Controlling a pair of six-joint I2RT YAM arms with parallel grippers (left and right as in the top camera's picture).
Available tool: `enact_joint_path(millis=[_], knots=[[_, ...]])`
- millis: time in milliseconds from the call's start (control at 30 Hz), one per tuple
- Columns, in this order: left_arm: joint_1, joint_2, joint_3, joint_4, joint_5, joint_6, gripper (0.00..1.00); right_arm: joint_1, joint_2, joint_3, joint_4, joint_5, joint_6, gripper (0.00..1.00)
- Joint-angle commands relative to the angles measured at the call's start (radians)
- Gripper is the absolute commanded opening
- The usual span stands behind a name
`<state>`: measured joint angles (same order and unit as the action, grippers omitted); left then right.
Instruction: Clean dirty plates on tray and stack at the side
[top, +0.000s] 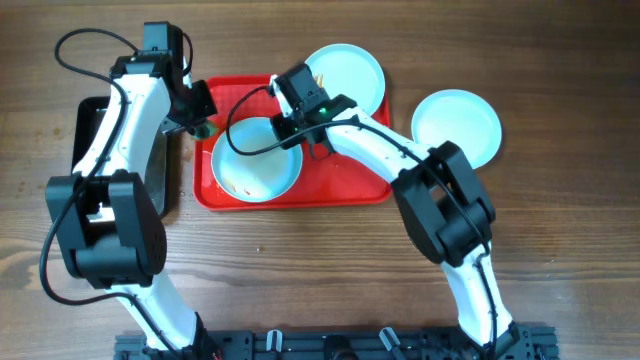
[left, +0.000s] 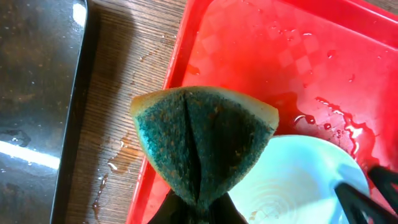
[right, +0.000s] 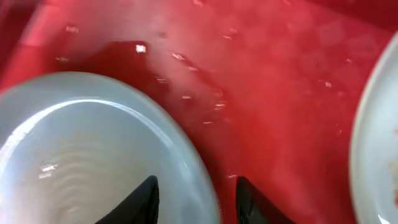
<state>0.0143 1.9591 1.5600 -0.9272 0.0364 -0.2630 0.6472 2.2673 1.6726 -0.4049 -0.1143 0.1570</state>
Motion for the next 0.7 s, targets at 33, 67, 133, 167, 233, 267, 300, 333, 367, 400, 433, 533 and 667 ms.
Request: enact_joint_path(millis=[33,67,133,167,233,267,300,333,367,400,433,533,667], knots=[[0.005,0.01,-0.005,0.002,0.027,0.02,0.04,-0.004,0.032,0.015,0.053,0.101,-0.015,0.4],[0.005,0.01,-0.005,0.0,0.027,0.02,0.04,-0.004,0.032,0.015,0.053,0.1,-0.014,0.4],[0.005,0.01,-0.005,0.0,0.027,0.02,0.04,-0.004,0.032,0.015,0.04,0.094,0.007,0.31],[0.005,0.01,-0.005,0.0,0.027,0.02,0.04,-0.004,0.032,0.015,0.023,0.092,0.034,0.23],[0.005,0.01,-0.005,0.0,0.027,0.019,0.04,-0.004,0.032,0.015,-0.01,0.088,0.089,0.06],[0.005,0.01,-0.005,0.0,0.027,0.019,0.04,-0.004,0.032,0.015,-0.034,0.079,0.12,0.04],[0.003,0.01,-0.005,-0.001,0.032,0.019,0.04,-0.004,0.031,0.015,-0.052,0.074,0.15,0.04],[0.003,0.01,-0.005,0.0,0.044,0.019,0.04,-0.005,0.029,0.015,-0.067,0.076,0.187,0.04],[0.003,0.01,-0.005,0.0,0.06,0.019,0.04,-0.008,0.027,0.015,-0.09,0.083,0.256,0.04],[0.002,0.01,-0.005,0.0,0.08,0.019,0.04,-0.013,0.025,0.015,-0.113,0.085,0.332,0.04],[0.0,0.01,-0.005,0.0,0.091,0.019,0.04,-0.02,0.025,0.015,-0.132,0.076,0.408,0.04],[-0.021,0.012,-0.01,0.016,0.094,0.016,0.04,-0.035,0.025,0.015,-0.143,0.022,0.426,0.04],[-0.079,0.013,-0.105,0.132,0.093,-0.014,0.04,-0.046,0.025,0.015,-0.15,0.009,0.43,0.04]])
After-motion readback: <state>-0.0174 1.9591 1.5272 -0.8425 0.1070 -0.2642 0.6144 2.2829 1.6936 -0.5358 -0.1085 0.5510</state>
